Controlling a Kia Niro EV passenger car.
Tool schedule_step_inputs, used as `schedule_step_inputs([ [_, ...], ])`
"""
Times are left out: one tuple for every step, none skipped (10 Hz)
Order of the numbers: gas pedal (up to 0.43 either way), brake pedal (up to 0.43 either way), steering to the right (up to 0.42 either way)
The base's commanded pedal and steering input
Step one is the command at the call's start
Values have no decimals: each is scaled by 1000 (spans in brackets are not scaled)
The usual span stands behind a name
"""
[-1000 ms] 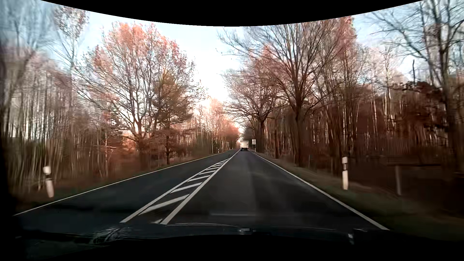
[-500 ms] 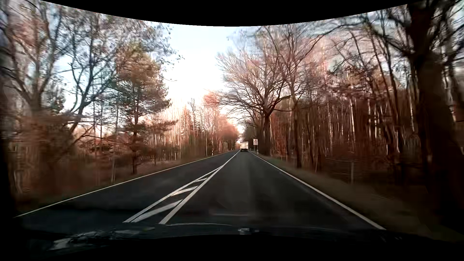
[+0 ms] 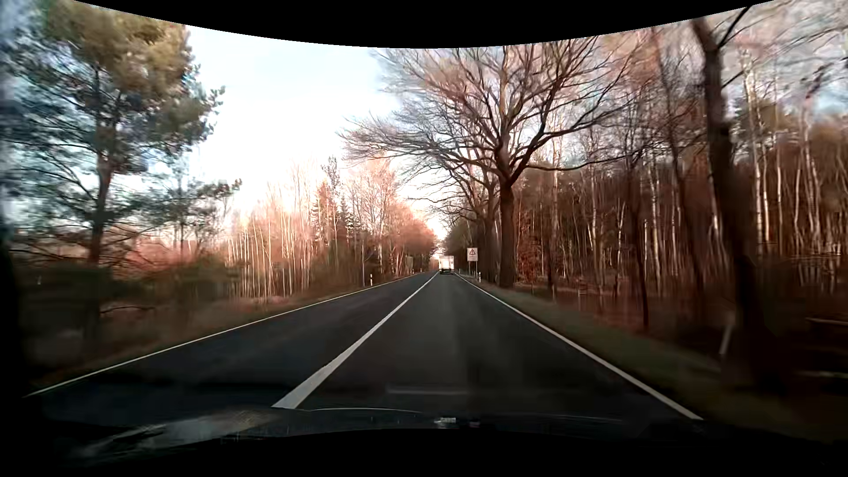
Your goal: Follow the waypoints while adhering to traffic rules and regulations
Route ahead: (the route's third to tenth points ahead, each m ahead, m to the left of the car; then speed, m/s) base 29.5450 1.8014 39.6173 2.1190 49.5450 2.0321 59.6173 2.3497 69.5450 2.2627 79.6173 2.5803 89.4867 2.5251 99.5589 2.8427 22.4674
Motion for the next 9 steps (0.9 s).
schedule_step_inputs([
  [248,0,-2],
  [248,0,-3],
  [248,0,-2],
  [248,0,-2],
  [248,0,-2],
  [240,0,-2],
  [240,0,-2],
  [240,0,-2],
  [240,0,-1],
])
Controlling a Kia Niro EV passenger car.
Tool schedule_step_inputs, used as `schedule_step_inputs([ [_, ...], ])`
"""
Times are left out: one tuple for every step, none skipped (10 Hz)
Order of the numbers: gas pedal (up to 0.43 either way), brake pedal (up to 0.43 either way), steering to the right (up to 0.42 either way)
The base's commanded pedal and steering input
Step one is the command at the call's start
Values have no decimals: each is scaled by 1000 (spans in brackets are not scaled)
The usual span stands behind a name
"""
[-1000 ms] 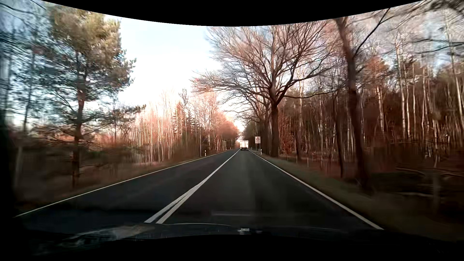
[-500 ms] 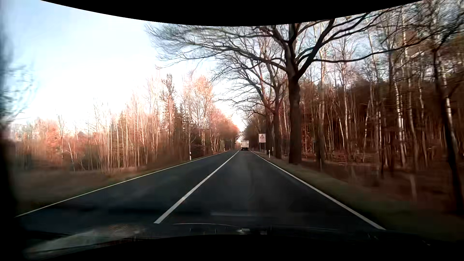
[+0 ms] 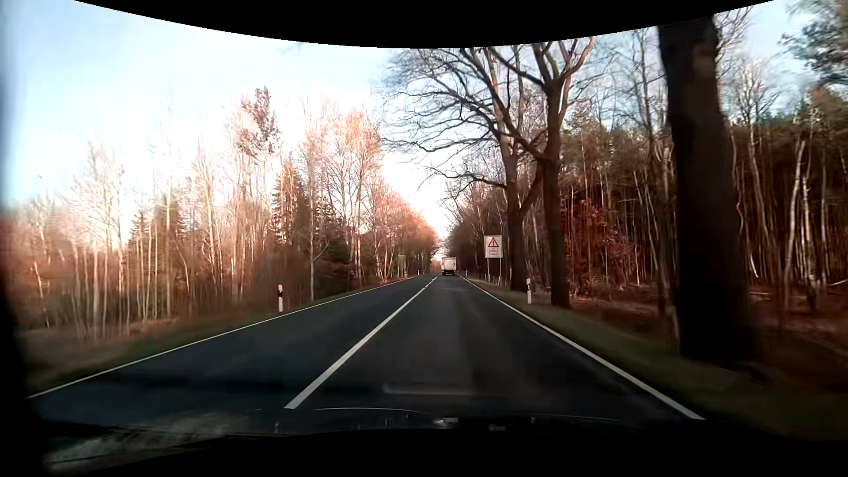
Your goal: Follow the waypoints while adhering to traffic rules and regulations
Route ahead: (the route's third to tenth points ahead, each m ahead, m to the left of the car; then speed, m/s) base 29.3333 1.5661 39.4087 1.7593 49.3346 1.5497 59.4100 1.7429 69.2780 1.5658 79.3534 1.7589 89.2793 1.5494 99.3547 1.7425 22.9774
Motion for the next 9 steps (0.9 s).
schedule_step_inputs([
  [240,0,-1],
  [240,0,-1],
  [240,0,-1],
  [240,0,-1],
  [240,0,-1],
  [240,0,-1],
  [240,0,-1],
  [240,0,-1],
  [240,0,-1],
])
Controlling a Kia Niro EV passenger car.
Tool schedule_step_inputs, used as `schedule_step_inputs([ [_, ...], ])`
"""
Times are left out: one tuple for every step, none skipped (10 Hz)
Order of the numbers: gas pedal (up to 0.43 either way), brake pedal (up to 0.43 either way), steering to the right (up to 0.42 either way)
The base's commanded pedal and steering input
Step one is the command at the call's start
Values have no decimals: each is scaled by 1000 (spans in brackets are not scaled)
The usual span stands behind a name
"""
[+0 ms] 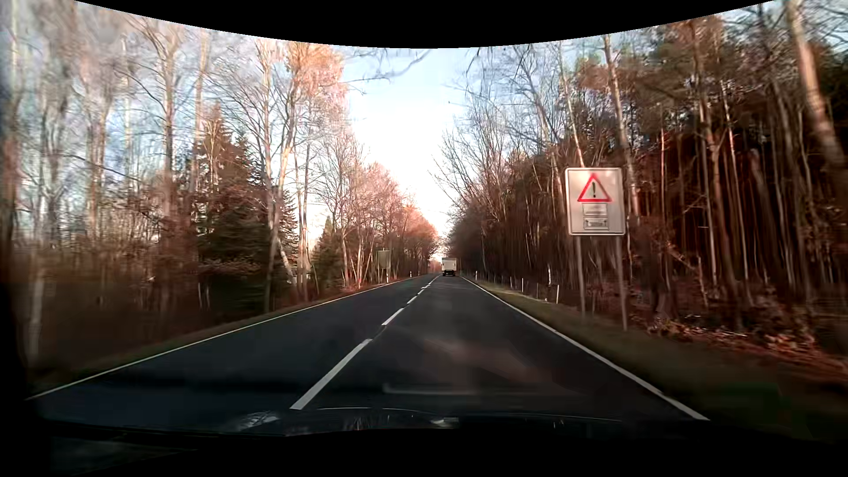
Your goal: Follow the waypoints while adhering to traffic rules and regulations
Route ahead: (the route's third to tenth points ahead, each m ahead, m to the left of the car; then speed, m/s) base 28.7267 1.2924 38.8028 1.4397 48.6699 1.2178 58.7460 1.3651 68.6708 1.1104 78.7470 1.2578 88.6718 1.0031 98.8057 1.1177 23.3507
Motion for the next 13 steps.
schedule_step_inputs([
  [240,0,-1],
  [240,0,-1],
  [240,0,-1],
  [240,0,-1],
  [240,0,-1],
  [240,0,-1],
  [240,0,-1],
  [240,0,-1],
  [240,0,-1],
  [240,0,-1],
  [240,0,-1],
  [240,0,-1],
  [240,0,-1],
])
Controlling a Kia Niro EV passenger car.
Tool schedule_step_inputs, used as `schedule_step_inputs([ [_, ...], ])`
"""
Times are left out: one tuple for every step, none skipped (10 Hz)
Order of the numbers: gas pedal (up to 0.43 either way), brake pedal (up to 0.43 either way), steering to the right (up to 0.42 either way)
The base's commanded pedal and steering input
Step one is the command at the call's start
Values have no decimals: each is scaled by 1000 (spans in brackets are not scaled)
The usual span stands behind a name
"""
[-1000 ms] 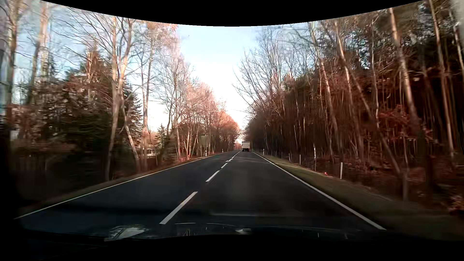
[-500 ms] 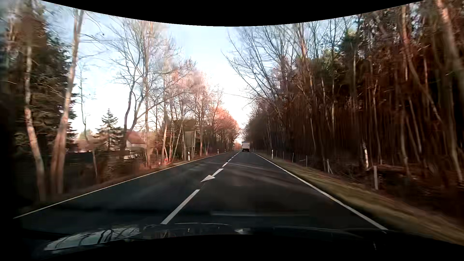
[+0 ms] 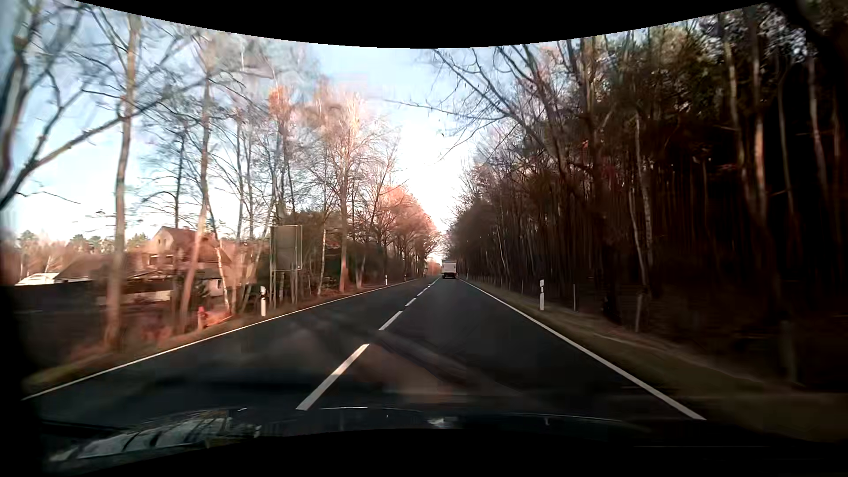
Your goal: Follow the waypoints while adhering to traffic rules and regulations
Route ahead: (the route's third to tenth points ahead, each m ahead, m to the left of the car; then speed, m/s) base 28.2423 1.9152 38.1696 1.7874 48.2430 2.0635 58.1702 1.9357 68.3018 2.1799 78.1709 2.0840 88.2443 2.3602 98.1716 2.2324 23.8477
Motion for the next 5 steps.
schedule_step_inputs([
  [240,0,-1],
  [240,0,-1],
  [240,0,-1],
  [240,0,-1],
  [240,0,-1],
])
